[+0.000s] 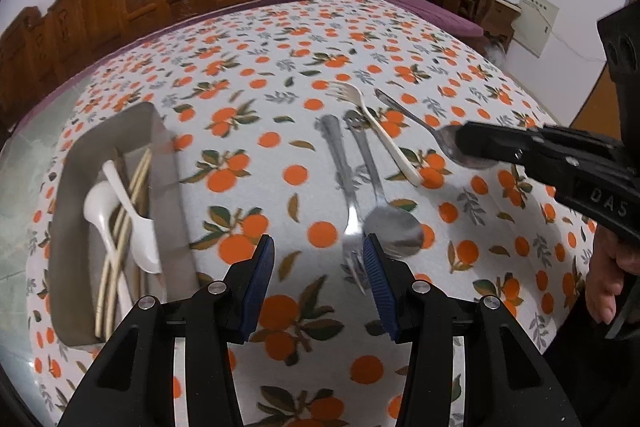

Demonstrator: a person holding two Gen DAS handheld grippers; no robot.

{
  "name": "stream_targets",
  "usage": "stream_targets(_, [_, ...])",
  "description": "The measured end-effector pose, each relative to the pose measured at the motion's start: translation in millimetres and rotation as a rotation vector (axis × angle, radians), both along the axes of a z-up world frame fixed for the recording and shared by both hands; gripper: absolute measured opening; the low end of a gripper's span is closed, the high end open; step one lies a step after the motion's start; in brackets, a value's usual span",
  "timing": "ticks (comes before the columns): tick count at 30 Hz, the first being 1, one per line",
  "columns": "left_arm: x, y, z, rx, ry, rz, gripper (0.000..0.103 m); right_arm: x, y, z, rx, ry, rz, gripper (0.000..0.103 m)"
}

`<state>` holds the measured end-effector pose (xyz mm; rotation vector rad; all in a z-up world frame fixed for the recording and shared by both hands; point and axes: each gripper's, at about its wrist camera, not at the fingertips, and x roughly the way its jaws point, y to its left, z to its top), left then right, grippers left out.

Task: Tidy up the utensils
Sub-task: 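Grasp a steel utensil from the group with the right gripper, then grasp a steel fork by its handle with the left gripper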

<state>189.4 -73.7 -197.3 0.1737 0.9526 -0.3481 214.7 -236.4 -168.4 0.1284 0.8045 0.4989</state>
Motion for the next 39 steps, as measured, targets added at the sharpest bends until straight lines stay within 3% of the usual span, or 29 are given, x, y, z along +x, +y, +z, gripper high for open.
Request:
stream_targets(7, [4, -10, -19, -0.019, 0.068, -0.011, 0.044, -1, 1, 0, -0.012, -0.01, 0.01, 0.002])
stream_targets(12, [6, -16, -29, -0.038, 0.11, -0.032, 0.053, -1, 0, 0, -0.007, -0.013, 0.009, 0.002])
stream_targets(19, [13, -28, -34, -0.007, 0.069, -0.034, 0.053, -2, 2, 1, -0.001, -0.014, 0.017, 0.002])
stream_targets(20, [13, -28, -34, -0.004, 0.066, -0.032, 0.051, -2, 2, 1, -0.003, -0.014, 0.019, 0.002])
stream_targets(24, [13, -26, -32, 0.012, 0.051, -0.028, 0.026, -1, 4, -2, -0.007, -0.006, 0.024, 0.002])
stream_targets(31, [13, -14, -27, -0.007, 0.073, -0.025, 0.024, -1, 8, -4, -0.012, -0.003, 0.039, 0.002])
stream_targets(37, [9, -2, -9, -0.034, 0.043, -0.011, 0.023, 0, 10, -5, -0.009, 0.001, 0.046, 0.002])
stream_targets(38, [9, 1, -5, -0.051, 0.04, -0.012, 0.001, 0, 10, -6, -0.009, 0.001, 0.047, 0.002])
stream_targets(39, [9, 2, -3, -0.057, 0.042, -0.01, 0.0, 0, 10, -6, -0.008, 0.001, 0.047, 0.002])
